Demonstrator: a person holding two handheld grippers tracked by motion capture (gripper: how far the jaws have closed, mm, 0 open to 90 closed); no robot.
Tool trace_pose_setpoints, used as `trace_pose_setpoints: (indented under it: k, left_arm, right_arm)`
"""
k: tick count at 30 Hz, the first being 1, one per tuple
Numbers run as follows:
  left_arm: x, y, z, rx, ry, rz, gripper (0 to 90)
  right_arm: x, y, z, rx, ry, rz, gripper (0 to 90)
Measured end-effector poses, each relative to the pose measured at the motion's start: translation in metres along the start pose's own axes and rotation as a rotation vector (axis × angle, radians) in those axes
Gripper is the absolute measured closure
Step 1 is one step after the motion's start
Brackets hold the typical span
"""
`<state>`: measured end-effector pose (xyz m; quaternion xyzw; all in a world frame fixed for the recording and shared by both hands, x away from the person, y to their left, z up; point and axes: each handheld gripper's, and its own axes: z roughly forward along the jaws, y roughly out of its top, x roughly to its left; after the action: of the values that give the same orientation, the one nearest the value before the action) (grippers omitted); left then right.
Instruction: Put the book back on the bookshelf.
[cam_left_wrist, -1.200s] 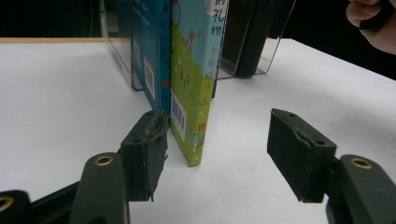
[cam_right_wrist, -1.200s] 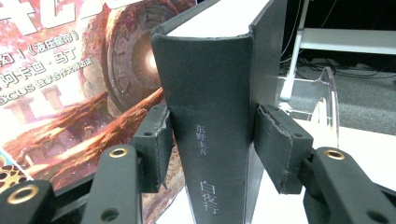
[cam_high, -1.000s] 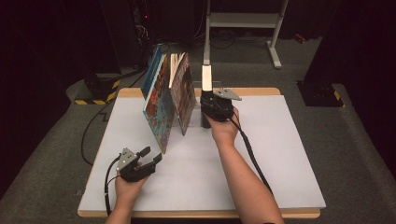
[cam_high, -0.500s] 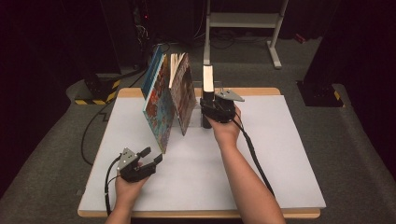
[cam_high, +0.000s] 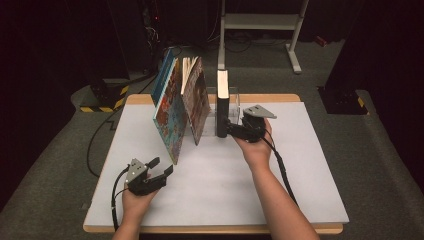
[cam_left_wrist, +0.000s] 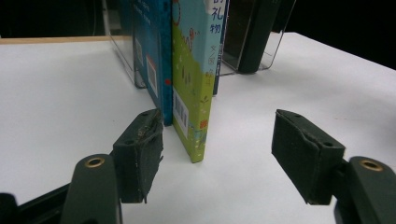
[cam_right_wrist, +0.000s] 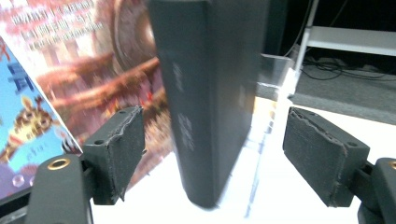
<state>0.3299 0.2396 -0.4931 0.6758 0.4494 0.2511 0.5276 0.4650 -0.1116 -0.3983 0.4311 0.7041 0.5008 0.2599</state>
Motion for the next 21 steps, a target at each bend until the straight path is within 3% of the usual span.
trace_pose_setpoints:
  k: [9,21]
  left_arm:
    - [0.000,0.003,-0.004,-0.009,0.031,0.015,33.8]
    - [0.013,0.002,-0.011,0.011,0.117,0.024,32.7]
  right_arm:
    - [-0.034,-0.043,-0.051,0.023,-0.039,0.010,20.2]
    - [-0.082,-0.122,-0.132,0.061,-0.154,0.054,20.2]
